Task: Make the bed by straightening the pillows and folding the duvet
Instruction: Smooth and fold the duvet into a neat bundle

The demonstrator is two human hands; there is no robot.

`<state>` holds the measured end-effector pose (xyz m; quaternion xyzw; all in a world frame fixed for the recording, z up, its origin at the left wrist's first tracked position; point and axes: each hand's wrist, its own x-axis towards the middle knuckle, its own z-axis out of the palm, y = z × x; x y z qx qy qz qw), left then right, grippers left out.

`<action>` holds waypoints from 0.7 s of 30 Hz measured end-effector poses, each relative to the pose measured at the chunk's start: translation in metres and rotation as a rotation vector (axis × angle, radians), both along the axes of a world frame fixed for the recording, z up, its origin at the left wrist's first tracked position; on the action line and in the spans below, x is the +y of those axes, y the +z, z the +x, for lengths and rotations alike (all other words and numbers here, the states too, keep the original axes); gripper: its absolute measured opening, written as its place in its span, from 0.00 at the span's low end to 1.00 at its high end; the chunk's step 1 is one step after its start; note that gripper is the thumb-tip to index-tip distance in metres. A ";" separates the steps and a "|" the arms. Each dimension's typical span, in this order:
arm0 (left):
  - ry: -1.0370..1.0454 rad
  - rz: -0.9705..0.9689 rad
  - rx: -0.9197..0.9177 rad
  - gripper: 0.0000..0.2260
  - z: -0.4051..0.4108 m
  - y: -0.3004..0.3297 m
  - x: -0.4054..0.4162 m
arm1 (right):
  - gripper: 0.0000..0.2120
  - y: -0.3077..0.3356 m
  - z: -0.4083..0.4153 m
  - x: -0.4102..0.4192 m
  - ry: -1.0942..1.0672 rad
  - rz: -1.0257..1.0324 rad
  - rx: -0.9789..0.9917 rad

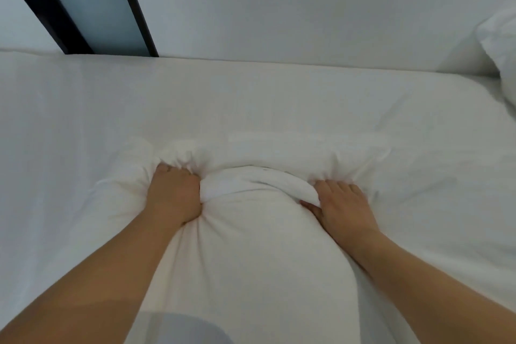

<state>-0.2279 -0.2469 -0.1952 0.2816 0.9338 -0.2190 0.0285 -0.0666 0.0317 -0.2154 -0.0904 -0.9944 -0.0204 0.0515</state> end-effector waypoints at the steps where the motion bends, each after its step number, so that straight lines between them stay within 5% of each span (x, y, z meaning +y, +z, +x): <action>1: -0.004 -0.001 0.050 0.12 0.000 -0.006 0.002 | 0.28 -0.007 0.002 0.002 0.008 0.013 0.079; 9: 0.108 0.257 0.332 0.11 0.051 -0.005 -0.013 | 0.23 0.014 0.021 -0.011 0.031 0.119 0.131; 16: 0.107 0.296 0.626 0.05 -0.019 0.155 -0.016 | 0.24 0.184 -0.037 0.026 0.184 0.347 0.344; 18: 0.206 0.222 0.582 0.11 -0.051 0.149 0.004 | 0.27 0.176 -0.067 0.044 0.150 0.360 0.396; 21: 0.389 0.202 0.295 0.21 -0.064 0.034 0.021 | 0.36 0.061 -0.087 0.050 0.116 0.320 0.267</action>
